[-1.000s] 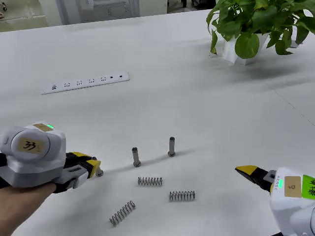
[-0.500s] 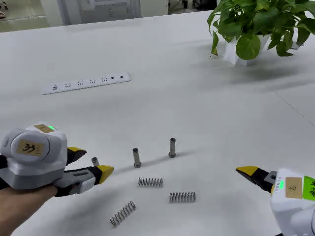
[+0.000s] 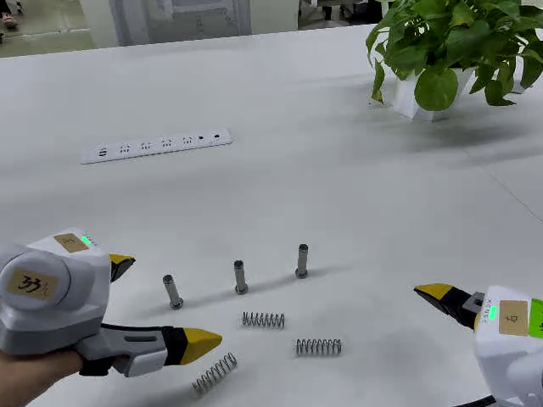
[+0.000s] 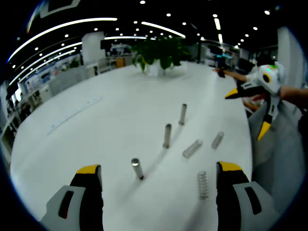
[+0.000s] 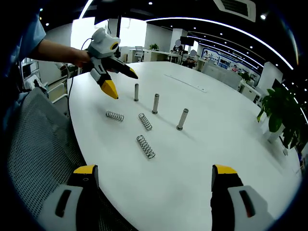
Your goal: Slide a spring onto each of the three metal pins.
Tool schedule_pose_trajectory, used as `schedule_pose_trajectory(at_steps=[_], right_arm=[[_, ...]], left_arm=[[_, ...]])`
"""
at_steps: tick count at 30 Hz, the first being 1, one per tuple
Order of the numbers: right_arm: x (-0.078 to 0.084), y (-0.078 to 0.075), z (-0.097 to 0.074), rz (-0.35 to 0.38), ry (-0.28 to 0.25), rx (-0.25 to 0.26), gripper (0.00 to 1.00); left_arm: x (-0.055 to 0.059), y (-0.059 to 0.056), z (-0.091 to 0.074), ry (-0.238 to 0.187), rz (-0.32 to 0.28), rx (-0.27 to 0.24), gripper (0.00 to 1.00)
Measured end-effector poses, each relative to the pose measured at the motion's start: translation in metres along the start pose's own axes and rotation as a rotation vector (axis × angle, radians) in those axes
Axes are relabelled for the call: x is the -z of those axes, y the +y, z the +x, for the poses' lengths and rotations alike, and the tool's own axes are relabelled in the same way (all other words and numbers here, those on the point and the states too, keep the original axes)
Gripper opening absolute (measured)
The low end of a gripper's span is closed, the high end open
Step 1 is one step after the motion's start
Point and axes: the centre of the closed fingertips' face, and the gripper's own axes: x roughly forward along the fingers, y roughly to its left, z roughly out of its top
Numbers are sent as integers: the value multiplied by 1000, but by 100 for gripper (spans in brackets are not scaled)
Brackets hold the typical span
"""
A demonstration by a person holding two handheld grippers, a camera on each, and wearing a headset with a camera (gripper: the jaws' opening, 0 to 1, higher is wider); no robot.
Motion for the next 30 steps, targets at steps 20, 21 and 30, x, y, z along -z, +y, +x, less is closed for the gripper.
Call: schedule_pose_trajectory(at_steps=[20,21,30], right_arm=[[-1,-25,6,-30,16,5,99],[-2,-26,6,-32,16,6,99],[-7,-29,8,-58,16,-9,99]], left_arm=[[28,-5,-28,-3,-59,-32,100],[28,-6,-29,-6,-62,-34,100],[36,-19,-33,-17,-49,-37,95]])
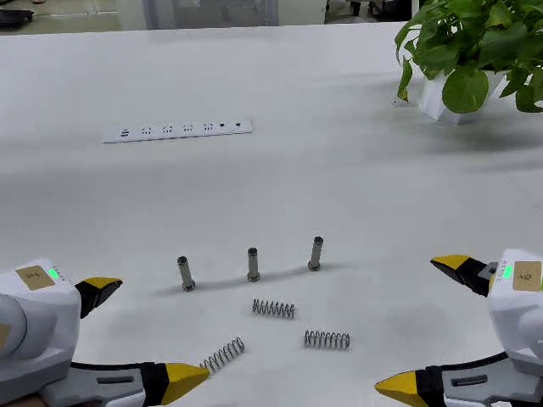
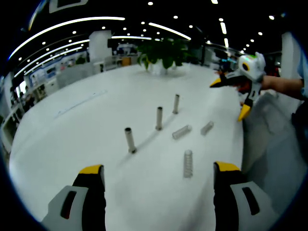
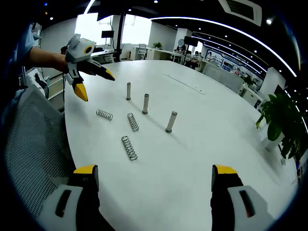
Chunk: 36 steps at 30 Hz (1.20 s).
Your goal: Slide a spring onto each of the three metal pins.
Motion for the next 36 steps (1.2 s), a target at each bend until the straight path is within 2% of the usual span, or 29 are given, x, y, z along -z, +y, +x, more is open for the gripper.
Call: schedule_pose_trajectory(at_steps=[3,8,10,13,17,22,27,28,29,31,36], right_arm=[[0,0,1,-4,0,-4,99],[0,3,1,-6,0,-12,99],[1,3,1,-6,0,-12,99],[1,4,1,-3,-2,-13,99],[2,5,1,-1,-3,-12,99],[3,5,-1,5,-5,-10,99],[5,7,-1,12,-2,-11,99],[6,7,-1,13,-1,-12,99],[6,8,-1,13,-1,-13,99],[7,9,-1,15,0,-16,99],[7,11,0,18,-4,-17,99]], left_arm=[[2,-5,1,4,-3,8,95],[5,-15,5,24,11,28,88],[6,-20,6,40,12,52,83],[7,-23,9,66,29,59,75],[6,-27,13,79,21,69,64],[11,-38,21,132,41,92,52],[21,-46,28,192,59,102,40],[22,-48,28,193,68,109,37],[21,-47,29,188,73,100,34],[22,-46,31,208,90,95,29],[23,-45,34,236,71,88,22]])
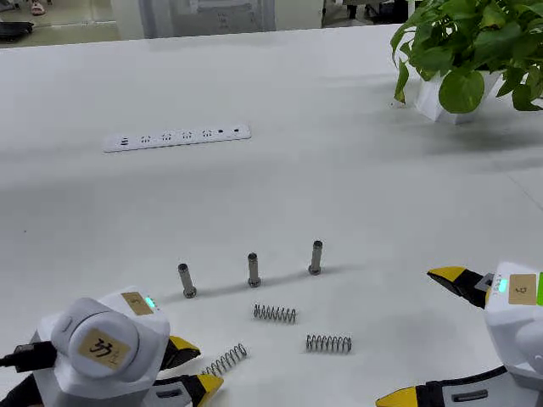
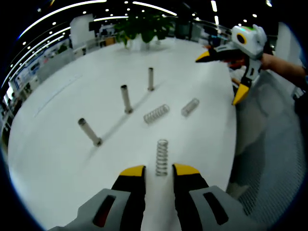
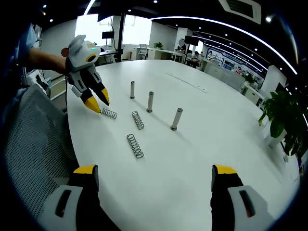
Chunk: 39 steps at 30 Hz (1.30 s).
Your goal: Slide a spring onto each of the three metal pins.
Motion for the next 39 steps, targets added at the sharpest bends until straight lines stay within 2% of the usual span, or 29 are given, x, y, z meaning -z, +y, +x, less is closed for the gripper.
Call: schedule_pose_trajectory(at_steps=[7,11,21,25,29,34,36,37,39], right_arm=[[0,1,0,4,1,-1,99],[1,2,1,6,4,-1,99],[0,5,3,11,4,-5,99],[0,5,4,11,0,-7,99],[0,7,5,12,0,-9,99],[1,9,4,17,0,-11,99],[2,9,3,17,0,-10,99],[2,9,3,18,-1,-9,99],[3,8,2,24,3,-4,99]], left_arm=[[7,-2,6,50,3,8,19],[7,-1,8,56,1,-8,16],[7,-2,10,108,109,-50,15],[7,-1,10,134,115,-55,14],[8,-3,11,183,163,-62,11],[7,-1,10,219,130,-56,11],[7,-2,10,225,137,-51,10],[8,-2,10,223,136,-49,10],[8,-1,9,197,100,-37,10]])
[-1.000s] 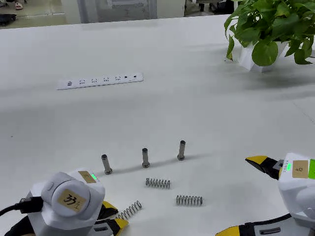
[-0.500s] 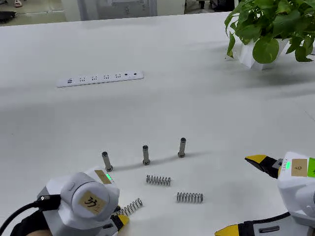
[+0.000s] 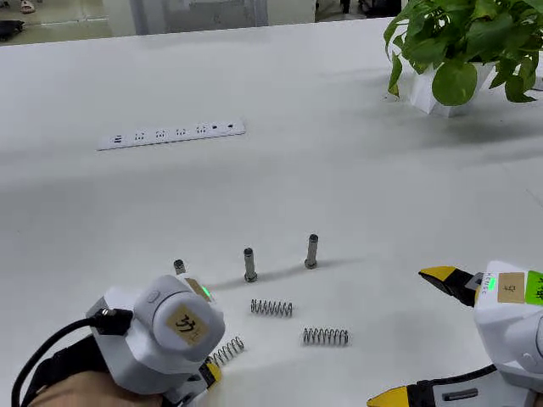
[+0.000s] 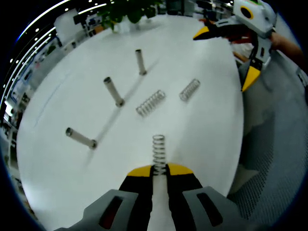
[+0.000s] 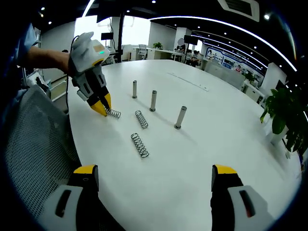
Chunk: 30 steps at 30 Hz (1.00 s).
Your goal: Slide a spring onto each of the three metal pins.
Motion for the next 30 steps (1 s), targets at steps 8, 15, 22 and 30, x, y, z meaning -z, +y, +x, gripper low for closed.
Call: schedule_pose_trajectory(at_steps=[8,15,22,30], right_arm=[[2,-1,-1,13,4,4,99],[2,2,2,31,8,-7,99],[-5,9,5,54,-6,-24,98],[-12,16,5,111,-33,-50,97]], left_arm=[[-3,4,-6,-188,-341,94,10],[-9,12,-18,-315,-432,102,10],[-16,12,-23,-386,-387,99,10],[-35,1,-31,-462,-277,131,10]])
